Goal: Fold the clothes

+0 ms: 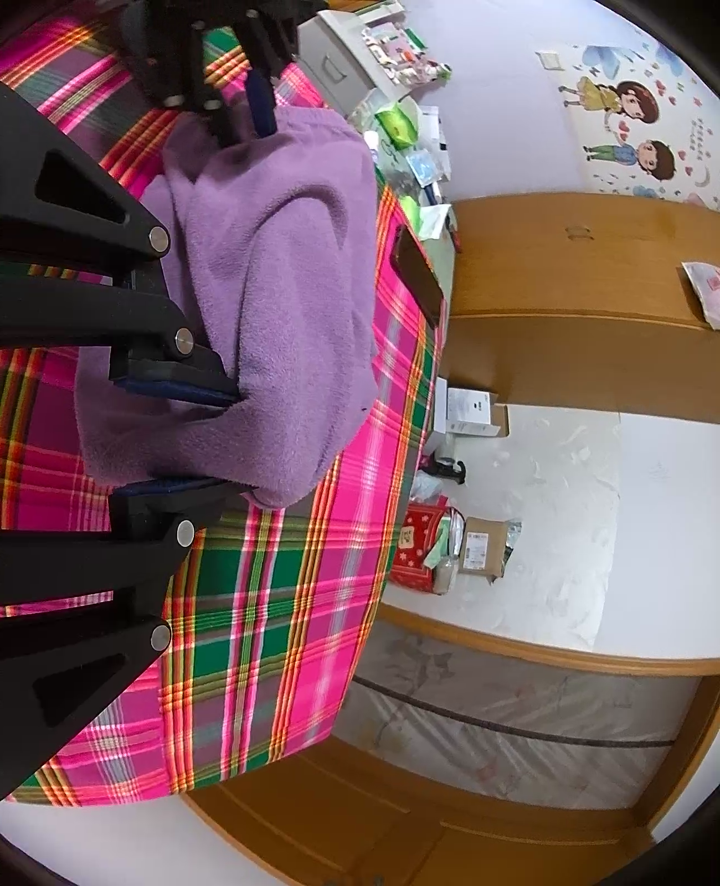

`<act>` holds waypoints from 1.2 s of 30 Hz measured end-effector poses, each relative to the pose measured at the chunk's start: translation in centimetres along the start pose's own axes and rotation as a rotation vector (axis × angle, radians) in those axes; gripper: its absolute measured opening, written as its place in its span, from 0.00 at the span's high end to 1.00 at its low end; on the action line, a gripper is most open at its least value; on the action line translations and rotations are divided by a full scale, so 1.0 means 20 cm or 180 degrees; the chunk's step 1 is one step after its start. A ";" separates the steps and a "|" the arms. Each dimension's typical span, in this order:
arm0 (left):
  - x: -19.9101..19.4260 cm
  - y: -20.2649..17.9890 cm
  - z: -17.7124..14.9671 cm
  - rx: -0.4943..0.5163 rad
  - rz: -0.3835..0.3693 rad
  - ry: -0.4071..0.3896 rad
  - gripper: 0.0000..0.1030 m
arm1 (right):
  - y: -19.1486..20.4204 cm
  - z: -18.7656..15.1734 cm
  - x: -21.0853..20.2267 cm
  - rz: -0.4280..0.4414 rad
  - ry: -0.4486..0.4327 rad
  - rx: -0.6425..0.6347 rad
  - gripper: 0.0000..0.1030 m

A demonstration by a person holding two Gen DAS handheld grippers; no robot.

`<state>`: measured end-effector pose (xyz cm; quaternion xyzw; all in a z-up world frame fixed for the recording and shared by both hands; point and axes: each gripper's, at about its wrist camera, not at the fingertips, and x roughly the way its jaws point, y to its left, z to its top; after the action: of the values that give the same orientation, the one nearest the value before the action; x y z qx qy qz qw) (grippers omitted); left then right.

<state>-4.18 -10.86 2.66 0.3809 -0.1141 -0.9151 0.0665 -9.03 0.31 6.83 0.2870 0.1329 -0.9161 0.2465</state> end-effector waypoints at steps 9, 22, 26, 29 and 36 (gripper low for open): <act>-0.10 0.25 0.12 -0.0618 -0.0062 -0.0365 0.94 | -0.01 -0.07 -0.03 0.0085 0.0077 -0.0062 0.75; -0.18 0.51 0.29 -0.1190 -0.0073 -0.0728 0.94 | -0.04 -0.21 -0.03 0.0074 0.0210 -0.0015 0.61; -0.19 0.52 0.30 -0.1290 -0.0108 -0.0769 0.94 | -0.05 -0.24 0.04 0.0124 0.0335 0.0101 0.61; -0.20 0.53 0.31 -0.1323 -0.0095 -0.0786 0.94 | -0.04 -0.23 0.08 0.0191 0.0374 0.0191 0.78; -0.27 0.54 0.30 -0.1329 -0.0068 -0.0862 0.94 | -0.04 -0.13 -0.07 -0.0032 -0.0058 0.0256 0.95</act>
<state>-4.30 -19.29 13.16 0.2339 0.0735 -0.9622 0.1182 -7.19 2.64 5.66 0.2876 0.0951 -0.9245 0.2315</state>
